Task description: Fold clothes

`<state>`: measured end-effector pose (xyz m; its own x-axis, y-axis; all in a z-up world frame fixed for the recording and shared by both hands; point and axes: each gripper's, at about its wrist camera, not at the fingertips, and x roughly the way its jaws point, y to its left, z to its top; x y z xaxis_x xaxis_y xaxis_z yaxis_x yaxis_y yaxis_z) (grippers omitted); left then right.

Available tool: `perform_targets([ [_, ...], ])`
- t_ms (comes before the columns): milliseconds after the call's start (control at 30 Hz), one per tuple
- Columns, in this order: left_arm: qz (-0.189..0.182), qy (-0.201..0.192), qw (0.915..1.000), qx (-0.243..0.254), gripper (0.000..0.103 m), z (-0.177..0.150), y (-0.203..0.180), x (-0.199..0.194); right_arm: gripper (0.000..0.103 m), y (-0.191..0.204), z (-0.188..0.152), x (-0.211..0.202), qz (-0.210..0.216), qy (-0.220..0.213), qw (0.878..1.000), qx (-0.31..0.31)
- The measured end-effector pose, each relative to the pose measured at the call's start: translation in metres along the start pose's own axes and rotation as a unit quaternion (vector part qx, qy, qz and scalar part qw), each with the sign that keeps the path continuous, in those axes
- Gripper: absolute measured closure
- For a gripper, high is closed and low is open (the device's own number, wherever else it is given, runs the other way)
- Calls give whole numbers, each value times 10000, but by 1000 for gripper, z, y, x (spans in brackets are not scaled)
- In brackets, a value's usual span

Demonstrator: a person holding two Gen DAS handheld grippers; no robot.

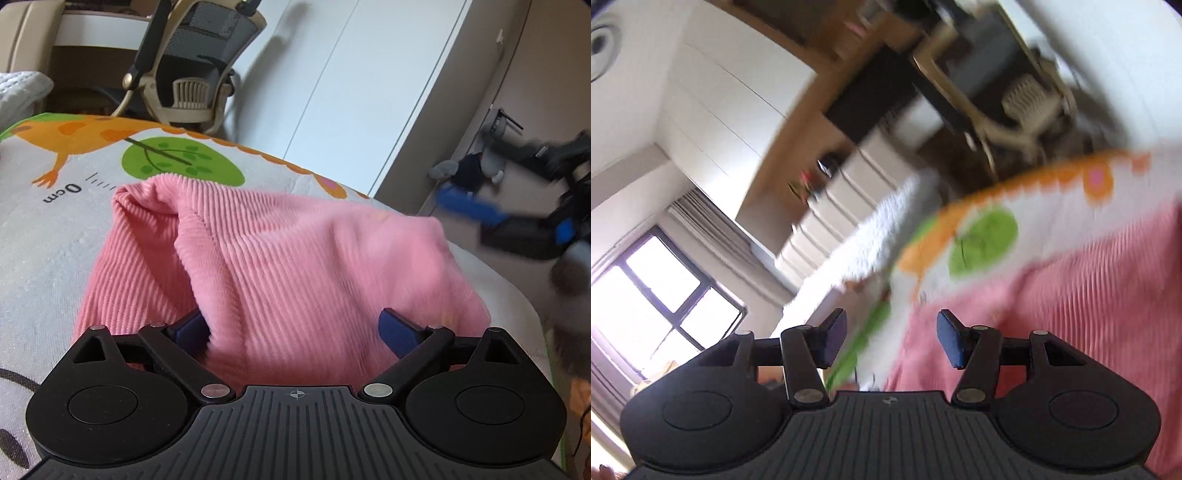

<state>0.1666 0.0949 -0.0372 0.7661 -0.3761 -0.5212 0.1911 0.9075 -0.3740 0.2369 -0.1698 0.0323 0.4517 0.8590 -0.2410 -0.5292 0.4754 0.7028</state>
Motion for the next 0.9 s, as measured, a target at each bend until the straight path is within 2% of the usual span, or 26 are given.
perform_targets([
  [67,6,4,10000,16,5,0,-1,0,48,13,1,-6,-398,-159,9979,-480],
  [133,25,12,10000,42,5,0,-2,0,48,25,-3,-3,-999,-150,9885,-1121],
  [200,45,18,10000,69,5,0,-3,0,48,35,-18,11,-1737,1,9648,-1975],
  [267,55,19,10000,79,4,-1,-4,0,48,37,-36,28,-2216,253,9352,-2750],
  [400,49,19,10000,70,4,0,-3,1,48,26,-68,53,-2776,777,8934,-3446],
  [467,31,13,10000,46,4,0,-2,1,48,20,-73,46,-3006,808,8810,-3564],
  [500,21,10,10000,33,4,1,-2,1,48,18,-73,40,-3052,791,8795,-3563],
  [600,-4,2,10000,0,3,1,-1,1,47,17,-70,17,-2938,690,8936,-3324],
  [667,-19,-4,10000,-19,3,1,0,1,45,14,-74,4,-2917,727,8971,-3239],
  [833,-38,12,9998,-170,3,4,3,-4,41,-3,-86,5,-3008,852,8984,-3083],
  [900,-66,-133,9997,-172,3,13,0,-17,38,-4,-86,7,-2993,887,8985,-3085],
])
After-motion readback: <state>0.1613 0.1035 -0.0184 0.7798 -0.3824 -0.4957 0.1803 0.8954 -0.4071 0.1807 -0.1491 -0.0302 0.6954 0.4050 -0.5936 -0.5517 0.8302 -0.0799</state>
